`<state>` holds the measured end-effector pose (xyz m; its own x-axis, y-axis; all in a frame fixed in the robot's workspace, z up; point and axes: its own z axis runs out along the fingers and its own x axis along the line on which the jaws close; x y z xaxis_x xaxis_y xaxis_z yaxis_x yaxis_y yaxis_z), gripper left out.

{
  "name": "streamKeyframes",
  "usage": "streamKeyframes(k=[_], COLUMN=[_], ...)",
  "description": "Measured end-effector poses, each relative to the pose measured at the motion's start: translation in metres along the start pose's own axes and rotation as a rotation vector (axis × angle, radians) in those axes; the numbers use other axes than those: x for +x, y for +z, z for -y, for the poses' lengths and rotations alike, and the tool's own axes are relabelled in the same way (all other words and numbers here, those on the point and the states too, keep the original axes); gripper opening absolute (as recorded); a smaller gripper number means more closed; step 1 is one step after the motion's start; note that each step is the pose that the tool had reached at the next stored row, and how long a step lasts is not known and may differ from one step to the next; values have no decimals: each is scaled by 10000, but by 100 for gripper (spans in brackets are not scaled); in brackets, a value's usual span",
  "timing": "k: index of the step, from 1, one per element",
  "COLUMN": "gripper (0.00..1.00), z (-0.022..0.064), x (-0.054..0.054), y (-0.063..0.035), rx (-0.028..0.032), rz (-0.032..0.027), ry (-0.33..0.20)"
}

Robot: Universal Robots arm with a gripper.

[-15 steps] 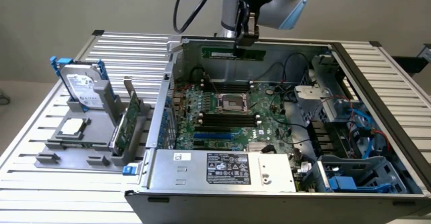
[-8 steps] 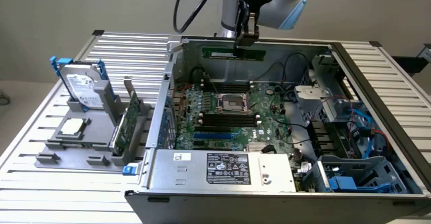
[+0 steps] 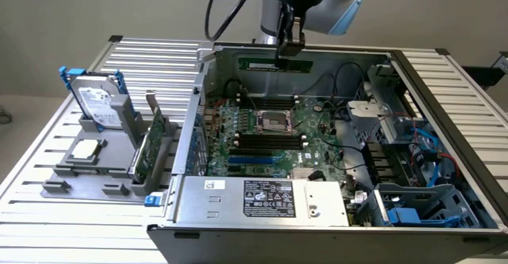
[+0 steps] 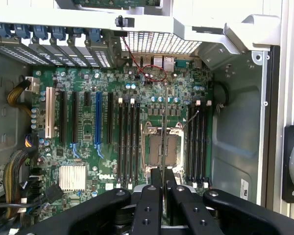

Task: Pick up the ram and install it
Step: 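Insert the ram into the slot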

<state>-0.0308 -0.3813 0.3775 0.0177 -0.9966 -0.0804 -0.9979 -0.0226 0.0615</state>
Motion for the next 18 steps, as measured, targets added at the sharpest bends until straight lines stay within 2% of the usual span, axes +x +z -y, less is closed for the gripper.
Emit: streamKeyframes(k=[18], gripper=[14], z=[21], x=[49], y=[322], rx=[-1], rz=[-9], ry=[-11])
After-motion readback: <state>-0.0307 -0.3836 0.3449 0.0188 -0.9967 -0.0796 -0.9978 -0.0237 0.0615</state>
